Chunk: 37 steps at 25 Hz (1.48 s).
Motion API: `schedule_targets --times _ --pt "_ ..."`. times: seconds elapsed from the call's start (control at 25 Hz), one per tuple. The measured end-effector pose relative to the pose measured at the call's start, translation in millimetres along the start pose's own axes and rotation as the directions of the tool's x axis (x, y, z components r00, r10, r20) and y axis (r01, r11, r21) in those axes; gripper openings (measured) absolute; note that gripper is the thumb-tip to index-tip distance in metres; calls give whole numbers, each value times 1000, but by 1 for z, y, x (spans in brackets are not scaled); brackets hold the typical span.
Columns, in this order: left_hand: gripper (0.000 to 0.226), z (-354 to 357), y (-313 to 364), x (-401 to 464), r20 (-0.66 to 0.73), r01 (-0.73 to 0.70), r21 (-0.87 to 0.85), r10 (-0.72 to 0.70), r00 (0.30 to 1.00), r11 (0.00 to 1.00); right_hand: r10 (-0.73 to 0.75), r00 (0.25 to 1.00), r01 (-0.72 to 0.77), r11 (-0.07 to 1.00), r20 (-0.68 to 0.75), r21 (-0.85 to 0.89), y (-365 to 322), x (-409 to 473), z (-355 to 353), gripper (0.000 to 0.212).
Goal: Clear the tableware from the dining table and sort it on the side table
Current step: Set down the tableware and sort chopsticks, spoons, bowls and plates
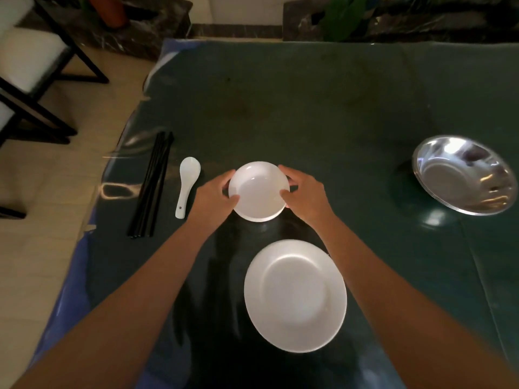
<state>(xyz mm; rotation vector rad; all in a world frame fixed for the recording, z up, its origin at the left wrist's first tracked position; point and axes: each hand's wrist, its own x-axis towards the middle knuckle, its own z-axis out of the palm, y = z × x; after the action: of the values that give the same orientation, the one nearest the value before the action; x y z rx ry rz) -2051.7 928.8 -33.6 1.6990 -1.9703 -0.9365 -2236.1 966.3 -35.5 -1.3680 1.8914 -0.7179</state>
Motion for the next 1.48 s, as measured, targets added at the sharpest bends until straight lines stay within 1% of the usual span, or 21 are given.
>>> schedule_targets --times 0.16,0.24,0.32,0.44,0.48,0.52,0.6,0.64,0.72,0.8,0.88,0.92,1.0,1.08,1.16,1.24,1.36,1.48 --pt "52 0 -15 37 19 25 40 -25 1000 999 -20 1000 20 1000 8 -8 -2 34 14 52" --pt "52 0 -21 47 8 12 76 -13 1000 997 -39 999 39 999 -4 -34 -2 42 18 52" --pt "53 1 -23 51 10 -10 105 9 1000 994 -57 998 57 996 -4 -71 -3 45 21 53" --pt "57 3 -25 42 38 -23 128 18 999 992 -66 997 71 990 44 -122 0 40 18 58" --pt "59 1 -25 36 18 -30 141 27 999 990 -57 997 63 989 48 -135 2 35 15 61" --pt "60 -2 -25 27 -20 -44 158 47 999 986 -48 998 53 988 34 -148 5 27 11 62" --pt "60 -6 -26 -1 -89 -121 183 139 986 976 -68 997 63 981 -26 -182 17 1 4 59" --pt "60 -7 -27 -20 -88 -174 187 193 977 967 -94 994 82 976 -49 -203 26 -18 1 56" --pt "62 -1 -27 -65 2 -256 184 260 966 949 -121 991 100 960 -64 -262 42 -66 1 52" --pt "67 11 -28 -109 126 -295 198 274 953 935 -89 994 61 937 -65 -345 53 -113 3 55" --pt "75 23 -31 -143 235 -348 263 290 928 900 -37 998 8 904 -60 -427 62 -150 4 62" --pt "79 28 -33 -157 289 -381 302 297 910 874 -5 999 -17 898 -50 -440 67 -167 4 65" --pt "83 33 -38 -176 342 -421 334 308 888 843 75 996 -84 919 -39 -385 74 -191 4 67" --pt "79 37 -41 -184 329 -382 308 279 902 871 154 987 -162 949 -51 -272 79 -204 8 64" --pt "71 42 -40 -187 317 -230 207 157 935 951 222 974 -228 961 -52 -156 80 -207 12 58" --pt "63 49 -37 -183 304 -89 79 61 951 993 259 964 -264 959 -57 -106 79 -207 17 51" --pt "50 53 -30 -175 245 -3 -32 11 969 999 303 948 -309 949 -93 -57 76 -205 18 47" --pt "48 52 -23 -168 211 67 -87 -47 976 994 353 931 -356 934 -91 -23 73 -204 16 49"
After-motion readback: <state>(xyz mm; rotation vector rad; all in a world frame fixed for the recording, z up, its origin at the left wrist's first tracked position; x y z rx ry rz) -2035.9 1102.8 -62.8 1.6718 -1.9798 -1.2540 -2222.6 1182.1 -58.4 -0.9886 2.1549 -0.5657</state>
